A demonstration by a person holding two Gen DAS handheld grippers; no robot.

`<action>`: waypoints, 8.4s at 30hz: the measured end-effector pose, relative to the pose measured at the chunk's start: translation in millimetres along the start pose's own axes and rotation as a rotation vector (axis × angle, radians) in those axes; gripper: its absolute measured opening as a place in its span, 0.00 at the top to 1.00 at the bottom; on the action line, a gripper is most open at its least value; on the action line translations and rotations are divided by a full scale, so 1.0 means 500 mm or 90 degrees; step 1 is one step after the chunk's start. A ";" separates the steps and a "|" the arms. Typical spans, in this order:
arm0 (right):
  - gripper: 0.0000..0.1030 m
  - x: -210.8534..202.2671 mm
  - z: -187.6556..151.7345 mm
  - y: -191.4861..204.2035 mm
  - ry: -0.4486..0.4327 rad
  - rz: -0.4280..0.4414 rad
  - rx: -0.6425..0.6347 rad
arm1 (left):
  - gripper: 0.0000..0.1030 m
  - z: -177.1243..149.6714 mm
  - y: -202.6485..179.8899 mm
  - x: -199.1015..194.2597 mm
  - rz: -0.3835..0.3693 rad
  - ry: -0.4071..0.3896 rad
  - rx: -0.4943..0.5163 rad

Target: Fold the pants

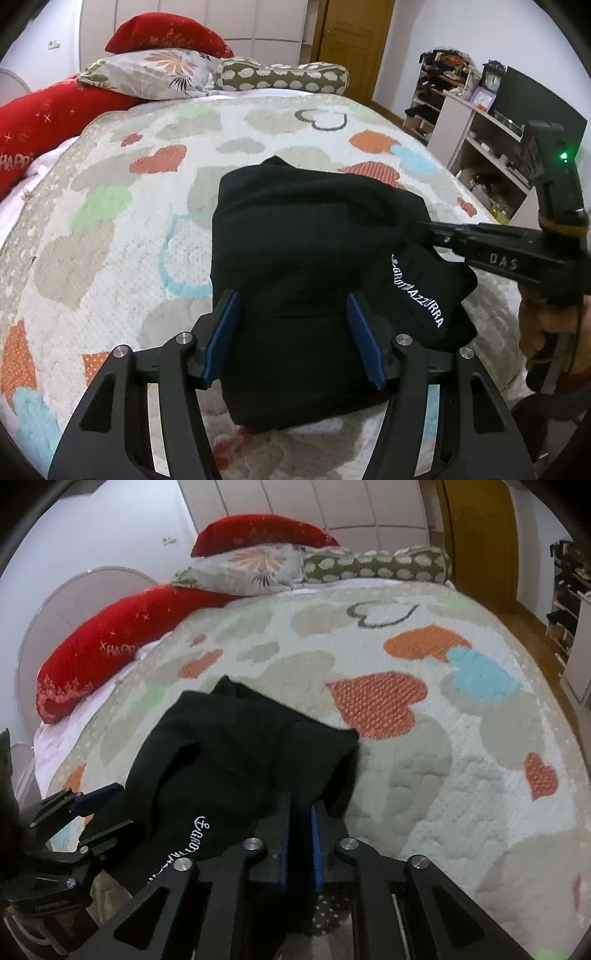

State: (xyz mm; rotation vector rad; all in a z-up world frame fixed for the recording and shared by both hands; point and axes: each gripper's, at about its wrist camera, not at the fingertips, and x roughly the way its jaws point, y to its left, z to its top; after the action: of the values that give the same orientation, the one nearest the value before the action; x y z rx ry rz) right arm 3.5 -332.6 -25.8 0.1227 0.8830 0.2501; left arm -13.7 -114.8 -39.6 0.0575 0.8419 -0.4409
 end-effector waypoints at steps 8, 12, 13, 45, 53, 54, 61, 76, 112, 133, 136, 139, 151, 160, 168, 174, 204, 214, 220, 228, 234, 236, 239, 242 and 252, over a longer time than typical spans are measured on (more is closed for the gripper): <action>0.64 -0.074 0.042 0.026 -0.066 0.047 -0.006 | 0.42 0.086 0.050 -0.014 0.046 -0.009 -0.020; 0.64 -0.032 0.048 0.079 -0.044 0.082 -0.046 | 0.42 0.136 0.085 0.069 0.074 0.042 -0.052; 0.64 -0.018 0.049 0.086 -0.039 0.088 -0.048 | 0.42 0.144 0.096 0.089 0.070 0.049 -0.067; 0.62 -0.053 -0.057 0.114 0.025 0.067 -0.091 | 0.38 0.014 0.024 0.018 0.084 0.032 -0.049; 0.60 -0.020 0.032 0.102 -0.022 0.042 -0.038 | 0.38 0.012 0.024 0.017 0.086 0.031 -0.056; 0.60 -0.006 0.040 0.100 -0.020 0.042 -0.032 | 0.38 0.012 0.024 0.018 0.085 0.031 -0.057; 0.60 0.074 0.061 0.063 0.004 0.033 0.007 | 0.38 0.012 0.026 0.020 0.077 0.029 -0.059; 0.47 -0.019 -0.063 0.065 0.027 0.014 -0.043 | 0.38 0.013 0.022 0.023 0.084 0.027 -0.063; 0.24 0.074 -0.025 -0.028 -0.017 0.145 0.088 | 0.14 0.038 0.113 0.077 -0.085 0.069 -0.190; 0.66 0.017 0.058 0.043 -0.076 0.193 0.043 | 0.69 0.096 0.141 0.023 -0.113 0.008 -0.165; 0.66 0.032 0.097 0.074 -0.086 0.205 0.038 | 0.69 0.125 0.173 -0.007 -0.090 -0.021 -0.163; 0.66 0.074 0.124 0.098 -0.080 0.206 0.047 | 0.69 0.147 0.212 0.001 -0.053 -0.017 -0.163; 0.52 0.073 0.128 0.130 -0.082 0.000 -0.036 | 0.51 0.115 0.238 0.060 0.064 0.017 -0.157; 0.52 0.130 0.071 0.188 -0.008 0.051 -0.094 | 0.51 0.090 0.193 0.012 0.121 -0.012 -0.137; 0.51 0.025 0.088 0.212 -0.092 0.025 -0.096 | 0.51 0.080 0.158 -0.059 0.184 -0.072 -0.126; 0.43 -0.034 0.088 0.219 -0.140 -0.006 -0.095 | 0.46 0.073 0.140 -0.101 0.211 -0.093 -0.118; 0.34 -0.077 0.069 0.243 -0.146 0.021 -0.088 | 0.45 0.057 0.095 -0.180 0.234 -0.142 -0.107; 0.33 -0.062 0.067 0.254 -0.136 0.023 -0.097 | 0.45 0.058 0.103 -0.176 0.231 -0.139 -0.113; 0.33 -0.053 0.068 0.251 -0.129 0.022 -0.093 | 0.45 0.054 0.105 -0.168 0.228 -0.133 -0.117; 0.32 -0.041 0.064 0.253 -0.116 0.024 -0.098 | 0.45 0.054 0.107 -0.163 0.228 -0.127 -0.117; 0.32 -0.040 0.064 0.251 -0.117 0.024 -0.097 | 0.45 0.055 0.106 -0.159 0.227 -0.123 -0.115; 0.32 -0.039 0.065 0.251 -0.116 0.025 -0.098 | 0.45 0.055 0.107 -0.158 0.227 -0.124 -0.116; 0.32 -0.038 0.064 0.251 -0.113 0.025 -0.098 | 0.45 0.054 0.105 -0.156 0.227 -0.124 -0.116; 0.32 -0.032 0.064 0.253 -0.107 0.024 -0.100 | 0.45 0.055 0.107 -0.155 0.226 -0.121 -0.116; 0.32 -0.022 0.064 0.253 -0.101 0.021 -0.093 | 0.45 0.054 0.106 -0.152 0.226 -0.121 -0.116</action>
State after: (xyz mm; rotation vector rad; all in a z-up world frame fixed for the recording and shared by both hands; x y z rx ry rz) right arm 0.7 -213.8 29.0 0.0217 0.7029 0.3307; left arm -17.5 -45.5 27.8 -0.0042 0.6648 -0.0336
